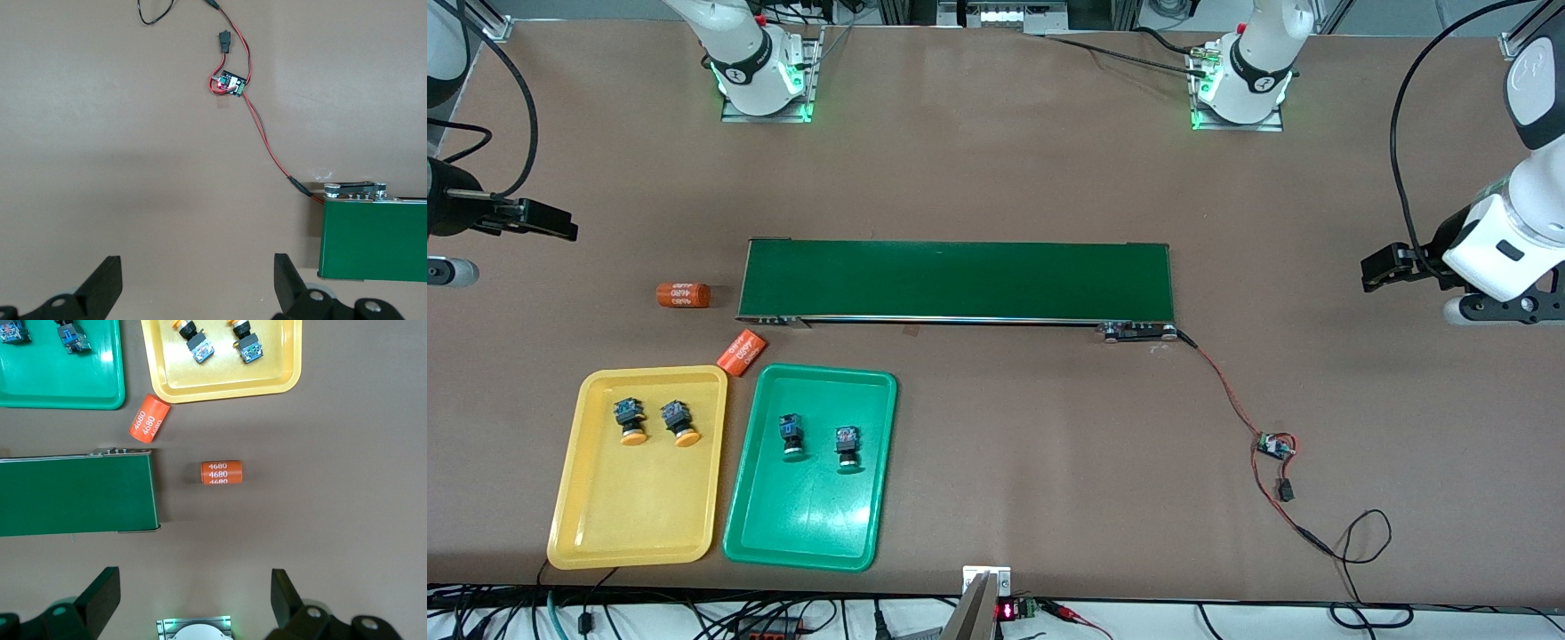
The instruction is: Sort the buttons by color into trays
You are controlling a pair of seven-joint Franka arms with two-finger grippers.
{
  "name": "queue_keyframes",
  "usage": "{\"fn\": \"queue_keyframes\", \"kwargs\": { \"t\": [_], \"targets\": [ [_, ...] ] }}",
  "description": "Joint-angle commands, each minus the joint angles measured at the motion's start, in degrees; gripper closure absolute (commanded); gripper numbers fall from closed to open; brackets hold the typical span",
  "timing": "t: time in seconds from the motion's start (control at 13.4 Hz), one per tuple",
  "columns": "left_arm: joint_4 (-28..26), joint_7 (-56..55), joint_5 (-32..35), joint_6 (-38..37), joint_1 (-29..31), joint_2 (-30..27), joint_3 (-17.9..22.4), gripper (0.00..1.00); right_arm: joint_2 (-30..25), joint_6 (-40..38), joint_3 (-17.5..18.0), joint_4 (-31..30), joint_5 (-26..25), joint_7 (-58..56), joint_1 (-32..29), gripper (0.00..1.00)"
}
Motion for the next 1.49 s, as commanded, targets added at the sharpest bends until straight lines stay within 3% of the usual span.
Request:
{"fn": "queue_keyframes", "kwargs": {
  "t": [0.0, 1.41],
  "targets": [
    [0.93, 1.17, 0.90, -0.49, 0.32, 0.38, -0.32, 0.00, -1.34, -0.53, 0.70, -1.10, 0.74, 0.63, -0.49, 0.00],
    [0.93, 1.17, 0.90, -0.49, 0.41, 0.38, -0.24, 0.00, -0.63, 4.65, 0.52, -1.10, 3.02, 2.56, -0.75, 0.00]
  ]
}}
